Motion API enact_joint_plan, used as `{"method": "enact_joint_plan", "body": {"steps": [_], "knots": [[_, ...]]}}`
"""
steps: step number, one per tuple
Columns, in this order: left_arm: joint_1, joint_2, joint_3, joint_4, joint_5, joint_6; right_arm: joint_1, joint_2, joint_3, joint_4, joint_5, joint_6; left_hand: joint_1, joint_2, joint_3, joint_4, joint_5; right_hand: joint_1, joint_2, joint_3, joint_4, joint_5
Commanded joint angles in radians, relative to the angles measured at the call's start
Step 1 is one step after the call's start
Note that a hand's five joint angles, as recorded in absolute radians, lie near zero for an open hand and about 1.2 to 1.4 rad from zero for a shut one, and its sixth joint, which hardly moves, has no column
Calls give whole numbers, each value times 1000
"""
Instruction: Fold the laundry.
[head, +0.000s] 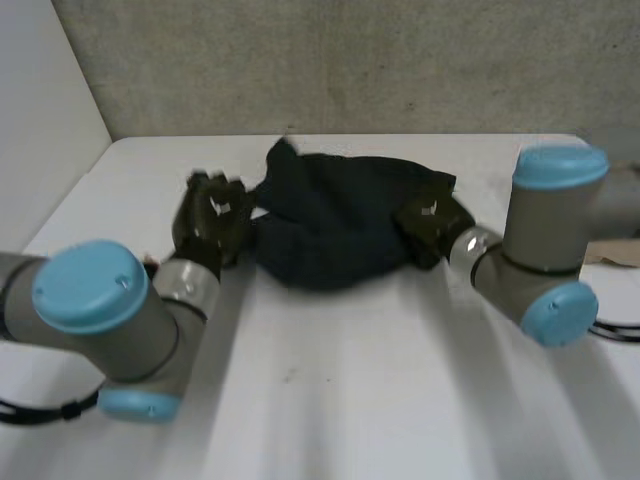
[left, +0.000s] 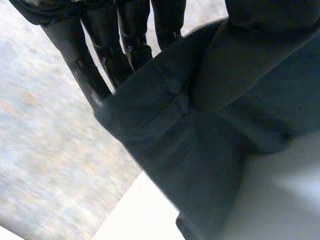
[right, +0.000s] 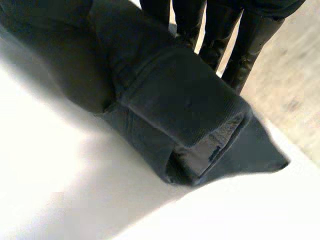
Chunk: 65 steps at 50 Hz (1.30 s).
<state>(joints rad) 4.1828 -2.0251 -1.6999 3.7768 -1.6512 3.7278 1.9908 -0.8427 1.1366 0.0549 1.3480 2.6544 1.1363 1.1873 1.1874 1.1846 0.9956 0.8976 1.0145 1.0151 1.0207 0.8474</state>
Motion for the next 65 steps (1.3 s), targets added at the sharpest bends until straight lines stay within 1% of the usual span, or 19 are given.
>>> {"method": "enact_joint_plan", "body": {"steps": [1,8,16,21,26,29,30,31,33,35,39,41,45,50,56,57,61,62,65], "knots": [[-3,22,-64,-15,-1,-2,-9,-30,167,-85,3,7,143,92,92,95,109,30,-87,-87,-93,-94],[3,45,-76,-63,1,0,-7,-87,284,-191,3,9,-57,-108,-108,-105,-90,-181,-298,-299,-304,-306],[8,43,-87,-103,1,-2,-9,-176,403,-345,7,9,-66,-116,-117,-114,-99,-176,-292,-293,-299,-300],[13,40,-95,-100,-1,-2,-9,-197,439,-385,7,9,-68,-119,-119,-117,-102,-193,-310,-311,-316,-317],[34,29,-95,-97,1,0,-7,-197,450,-395,5,7,-177,-228,-228,-225,-211,-234,-351,-352,-357,-359],[48,11,-90,-95,5,0,-4,-191,457,-421,7,3,-323,-374,-374,-371,-357,-6,-123,-124,-130,-131],[51,3,-89,-95,5,0,-6,-190,460,-434,7,-5,-362,-413,-413,-410,-395,187,70,69,63,62],[56,-4,-86,-95,5,0,-7,-191,468,-457,10,-13,-385,-436,-436,-434,-419,496,379,378,372,371],[65,-24,-77,-97,7,0,-9,-193,477,-478,11,-17,-397,-448,-448,-446,-431,499,382,381,376,374],[69,-33,-72,-97,8,1,-9,-199,497,-494,-4,-28,-380,-431,-431,-428,-414,499,382,381,376,374],[79,-40,-70,-97,10,0,-7,-207,519,-489,-6,-45,156,105,105,108,122,499,382,381,376,374],[85,-38,-72,-98,10,1,-7,-222,519,-480,-3,-48,260,209,209,212,226,499,382,381,376,374],[86,-11,-90,-124,8,4,-10,-280,523,-391,-3,-48,260,209,209,212,226,499,382,381,376,374],[85,126,-138,-251,8,6,-12,-328,479,-98,-13,-85,260,209,209,212,226,499,382,381,376,374],[82,316,-219,-564,8,148,-33,-383,450,264,-23,-221,260,209,209,212,226,499,382,381,376,374],[79,338,-230,-603,7,173,-50,-415,457,364,-24,-269,260,209,209,212,226,499,382,381,376,374],[59,437,-297,-805,7,285,-69,-501,502,575,-36,-362,260,209,209,212,226,499,382,381,376,374],[42,475,-320,-874,11,319,-70,-516,511,597,-43,-375,260,209,209,212,226,499,382,381,376,374],[25,516,-330,-913,19,346,-81,-559,534,629,-114,-393,260,209,209,212,226,499,382,381,376,374]]}}
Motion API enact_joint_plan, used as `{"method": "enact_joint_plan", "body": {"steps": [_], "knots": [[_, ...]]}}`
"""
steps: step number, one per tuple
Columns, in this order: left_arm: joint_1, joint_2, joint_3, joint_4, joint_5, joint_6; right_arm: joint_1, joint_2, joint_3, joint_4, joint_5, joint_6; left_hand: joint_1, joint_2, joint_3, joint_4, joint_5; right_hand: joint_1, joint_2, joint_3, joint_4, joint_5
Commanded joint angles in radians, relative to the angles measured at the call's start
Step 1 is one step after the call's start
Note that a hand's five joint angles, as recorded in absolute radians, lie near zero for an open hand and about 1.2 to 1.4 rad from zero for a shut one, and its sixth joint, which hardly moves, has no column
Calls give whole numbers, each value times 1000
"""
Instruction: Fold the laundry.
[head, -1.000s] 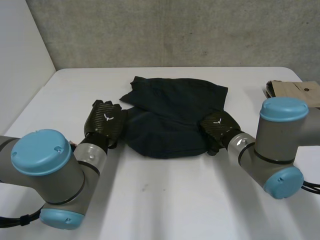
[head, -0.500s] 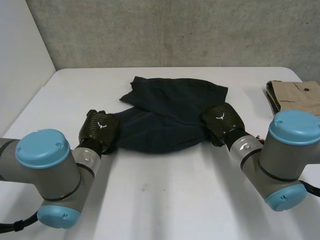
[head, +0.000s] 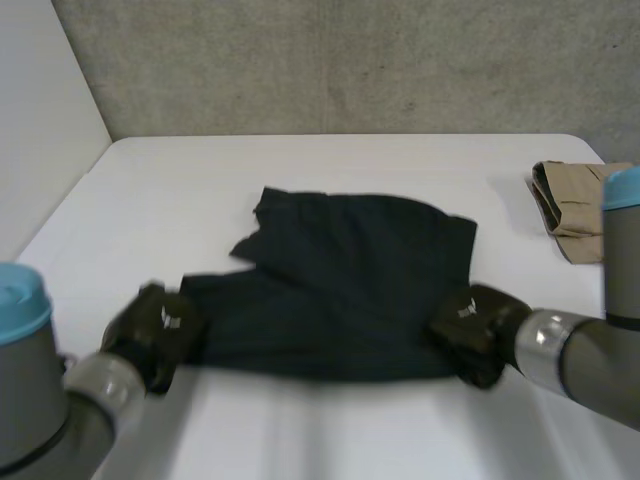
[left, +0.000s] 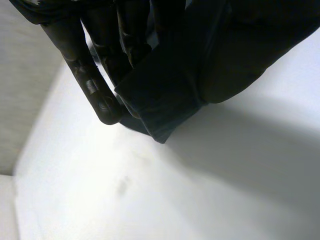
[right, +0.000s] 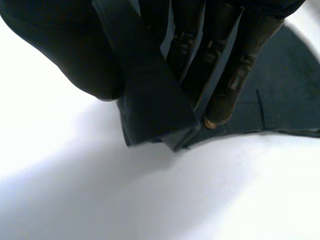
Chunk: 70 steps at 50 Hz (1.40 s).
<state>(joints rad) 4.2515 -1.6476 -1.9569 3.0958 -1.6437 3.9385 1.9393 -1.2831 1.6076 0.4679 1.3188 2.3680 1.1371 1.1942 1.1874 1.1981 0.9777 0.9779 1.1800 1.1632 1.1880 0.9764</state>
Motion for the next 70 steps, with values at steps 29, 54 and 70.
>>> {"method": "enact_joint_plan", "body": {"steps": [29,54,70], "knots": [[-73,-787,780,722,68,146,-109,295,-251,-454,180,142,259,202,209,198,244,418,216,233,208,245],[-105,-527,513,874,-96,52,-91,9,-29,-723,211,336,-963,-1020,-1013,-1024,-978,-803,-1005,-989,-1013,-976],[-97,-264,198,566,4,-444,-103,-48,265,-633,-19,588,-962,-1019,-1012,-1023,-977,-544,-746,-729,-754,-717]]}}
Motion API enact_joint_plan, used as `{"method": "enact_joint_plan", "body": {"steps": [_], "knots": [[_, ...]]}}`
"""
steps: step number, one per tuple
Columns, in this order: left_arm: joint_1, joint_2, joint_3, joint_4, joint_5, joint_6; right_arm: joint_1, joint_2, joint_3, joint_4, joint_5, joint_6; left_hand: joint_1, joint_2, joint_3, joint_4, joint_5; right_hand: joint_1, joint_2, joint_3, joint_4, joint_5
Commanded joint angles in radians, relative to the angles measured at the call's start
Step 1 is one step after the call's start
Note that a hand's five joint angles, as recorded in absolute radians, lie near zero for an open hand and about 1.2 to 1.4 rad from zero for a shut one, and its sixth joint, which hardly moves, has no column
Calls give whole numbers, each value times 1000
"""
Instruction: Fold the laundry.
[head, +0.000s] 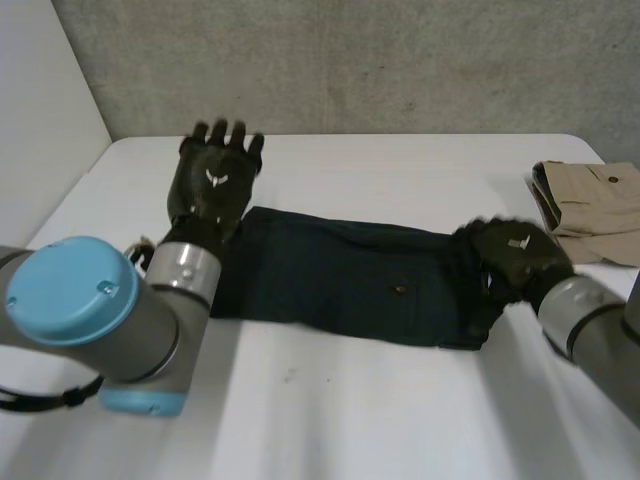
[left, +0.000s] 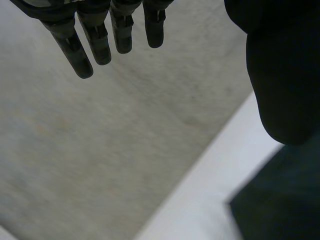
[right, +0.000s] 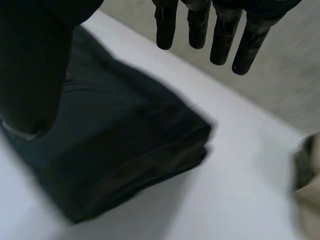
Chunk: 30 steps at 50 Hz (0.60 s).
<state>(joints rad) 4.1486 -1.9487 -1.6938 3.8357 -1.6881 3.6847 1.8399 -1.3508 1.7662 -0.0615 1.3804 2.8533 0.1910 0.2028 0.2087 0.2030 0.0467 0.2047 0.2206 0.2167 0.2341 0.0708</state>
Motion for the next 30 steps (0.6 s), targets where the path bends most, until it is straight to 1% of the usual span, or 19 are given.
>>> {"method": "enact_joint_plan", "body": {"steps": [1,2,6,9,13,15,17,19,24,25,28,29,30], "knots": [[5,37,-69,-186,47,-198,-4,25,111,-127,-81,100,-13,-25,-30,-25,-43,247,231,235,218,206],[7,36,-72,-195,48,-202,-1,50,121,-165,-78,97,-13,-25,-30,-25,-43,253,237,241,224,212],[8,31,-76,-209,47,-206,7,125,108,-222,-70,87,-13,-25,-30,-25,-43,271,255,259,241,230],[10,30,-76,-209,45,-204,7,157,90,-230,-69,81,-13,-25,-30,-25,-43,303,287,291,273,262],[10,28,-76,-209,45,-204,7,208,58,-236,-60,58,-13,-25,-30,-25,-43,414,399,402,385,374],[10,28,-78,-209,45,-204,5,231,44,-248,-43,43,-13,-25,-30,-25,-43,753,737,741,724,713],[8,30,-79,-209,45,-203,-2,233,44,-267,-24,32,-13,-25,-30,-25,-43,1189,1173,1177,1160,1149],[8,30,-84,-209,44,-203,-11,223,49,-294,11,20,-16,-27,-33,-28,-46,1192,1176,1180,1162,1151],[8,33,-90,-209,41,-203,-68,144,67,-299,11,-11,-17,-28,-34,-28,-47,1192,1176,1180,1162,1151],[8,34,-90,-209,39,-203,-111,104,79,-293,2,-47,-17,-28,-34,-28,-47,1192,1176,1180,1162,1151],[10,37,-90,-211,38,-203,-189,62,93,-271,-24,-133,-17,-28,-34,-28,-47,1192,1176,1180,1162,1151],[10,37,-90,-209,38,-203,-233,49,95,-242,-46,-203,-17,-28,-34,-28,-47,1192,1176,1180,1162,1151],[12,39,-90,-211,36,-203,-255,42,93,-227,-55,-239,-17,-28,-34,-28,-47,1192,1176,1180,1162,1151]]}}
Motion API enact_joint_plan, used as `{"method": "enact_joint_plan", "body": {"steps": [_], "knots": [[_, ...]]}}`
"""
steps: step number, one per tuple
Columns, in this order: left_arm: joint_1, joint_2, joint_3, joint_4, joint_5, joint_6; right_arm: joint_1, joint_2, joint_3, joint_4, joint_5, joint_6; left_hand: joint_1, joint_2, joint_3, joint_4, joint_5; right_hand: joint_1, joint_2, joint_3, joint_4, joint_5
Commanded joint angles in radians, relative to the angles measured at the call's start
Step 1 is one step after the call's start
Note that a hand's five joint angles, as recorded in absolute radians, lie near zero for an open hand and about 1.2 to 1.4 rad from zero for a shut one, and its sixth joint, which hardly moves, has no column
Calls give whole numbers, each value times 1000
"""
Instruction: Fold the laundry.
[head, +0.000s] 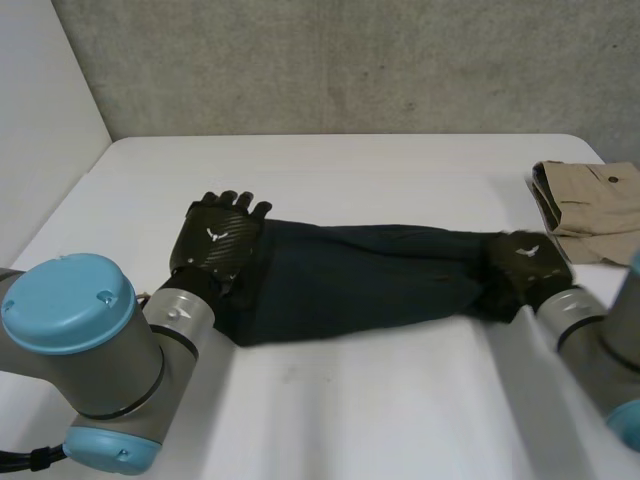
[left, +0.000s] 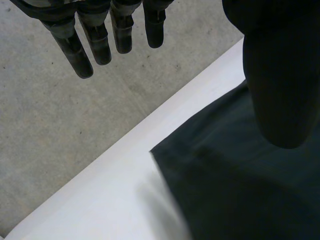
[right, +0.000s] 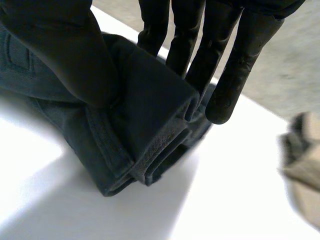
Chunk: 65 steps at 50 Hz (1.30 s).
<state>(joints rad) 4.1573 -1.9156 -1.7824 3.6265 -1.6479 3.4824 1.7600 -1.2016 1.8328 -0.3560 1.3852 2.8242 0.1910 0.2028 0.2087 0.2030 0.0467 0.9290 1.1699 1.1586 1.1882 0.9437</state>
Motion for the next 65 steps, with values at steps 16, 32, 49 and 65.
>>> {"method": "enact_joint_plan", "body": {"steps": [16,32,49,65], "knots": [[6,30,24,-2,-6,0,68,-128,-170,167,-146,-592,-17,-28,-34,-28,-47,467,226,238,208,278],[-3,47,161,-5,-59,-8,458,50,-141,207,-399,-551,-17,-28,-34,-28,-47,-433,-674,-662,-692,-622],[-167,-120,402,-116,-27,-42,52,-279,-122,207,-289,288,-17,-28,-34,-28,-47,-754,-995,-984,-1014,-944],[-243,-358,580,-337,37,-80,32,-6,-294,342,-206,172,40,28,22,28,10,-754,-995,-984,-1014,-944]]}}
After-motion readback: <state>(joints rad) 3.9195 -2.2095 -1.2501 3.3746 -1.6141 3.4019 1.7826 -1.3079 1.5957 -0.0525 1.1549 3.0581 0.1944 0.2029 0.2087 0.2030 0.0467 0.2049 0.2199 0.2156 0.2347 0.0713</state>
